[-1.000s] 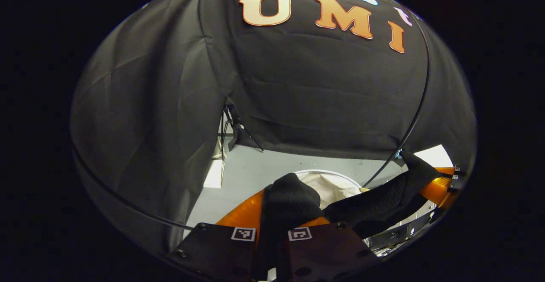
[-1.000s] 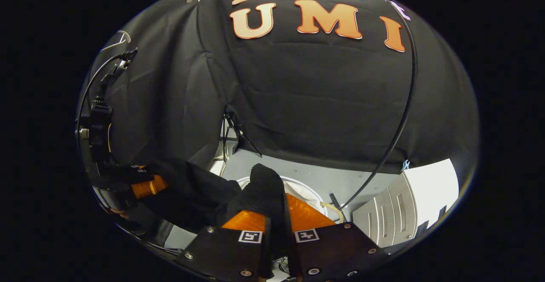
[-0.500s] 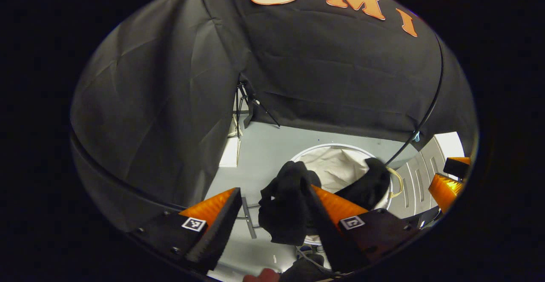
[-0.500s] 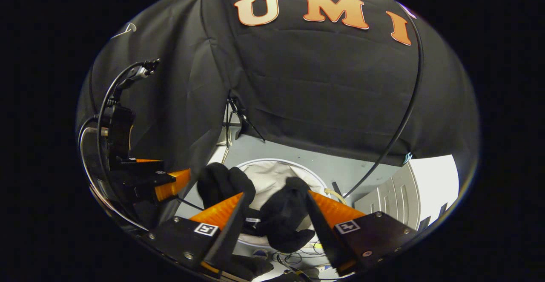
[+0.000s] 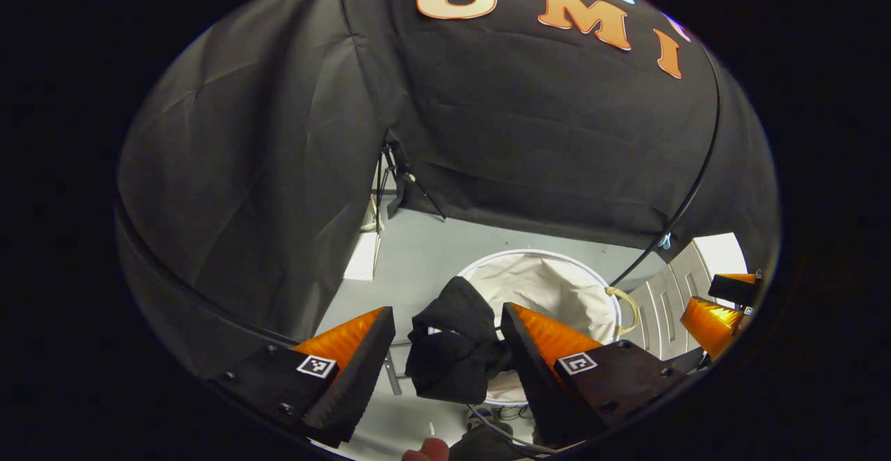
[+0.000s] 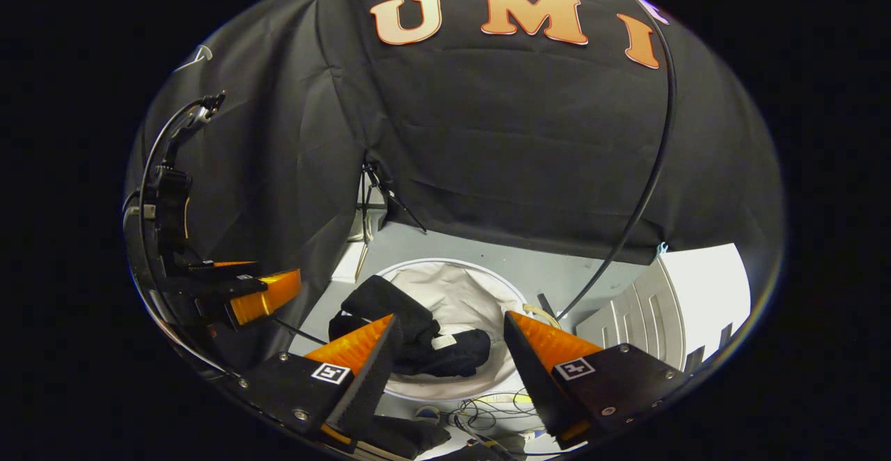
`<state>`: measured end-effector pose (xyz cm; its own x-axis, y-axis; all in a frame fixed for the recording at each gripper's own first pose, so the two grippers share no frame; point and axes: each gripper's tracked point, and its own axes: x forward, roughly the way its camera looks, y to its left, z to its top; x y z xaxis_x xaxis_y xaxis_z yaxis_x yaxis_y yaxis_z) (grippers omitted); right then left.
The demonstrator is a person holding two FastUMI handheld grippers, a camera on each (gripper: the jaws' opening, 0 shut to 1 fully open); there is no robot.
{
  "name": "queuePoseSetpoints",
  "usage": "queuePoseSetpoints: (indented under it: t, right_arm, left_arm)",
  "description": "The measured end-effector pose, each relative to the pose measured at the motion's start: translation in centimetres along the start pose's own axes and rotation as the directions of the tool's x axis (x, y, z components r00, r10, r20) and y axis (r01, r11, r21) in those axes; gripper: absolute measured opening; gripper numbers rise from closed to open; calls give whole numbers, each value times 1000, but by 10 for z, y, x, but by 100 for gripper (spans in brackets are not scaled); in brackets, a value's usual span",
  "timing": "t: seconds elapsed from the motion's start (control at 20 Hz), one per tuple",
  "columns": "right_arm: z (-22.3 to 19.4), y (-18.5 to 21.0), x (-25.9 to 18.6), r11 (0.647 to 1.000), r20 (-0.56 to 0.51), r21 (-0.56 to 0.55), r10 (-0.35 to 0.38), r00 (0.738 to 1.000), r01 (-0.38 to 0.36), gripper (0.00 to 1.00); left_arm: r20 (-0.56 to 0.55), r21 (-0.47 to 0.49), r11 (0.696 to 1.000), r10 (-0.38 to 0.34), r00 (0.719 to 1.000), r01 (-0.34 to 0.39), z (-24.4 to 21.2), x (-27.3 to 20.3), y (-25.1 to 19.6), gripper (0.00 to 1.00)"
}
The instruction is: Grasp the clothes on the hanger with both hands and then place them into the laundry hamper below.
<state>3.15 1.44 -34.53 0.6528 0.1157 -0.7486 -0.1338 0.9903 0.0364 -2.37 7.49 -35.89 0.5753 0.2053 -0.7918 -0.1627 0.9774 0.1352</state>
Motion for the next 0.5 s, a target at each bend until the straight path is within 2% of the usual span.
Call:
queuePoseSetpoints:
  t: [0.3,0.5]
  right_arm:
    - [22,-9,-20,1000,72,25,-16,997,14,91]
    - [60,-14,-41,998,172,53,-33,985,24,91]
  left_arm:
    - [107,-2,999,-48,993,49,44,-27,-15,100]
    - [207,-22,996,-77,975,83,82,-51,-23,100]
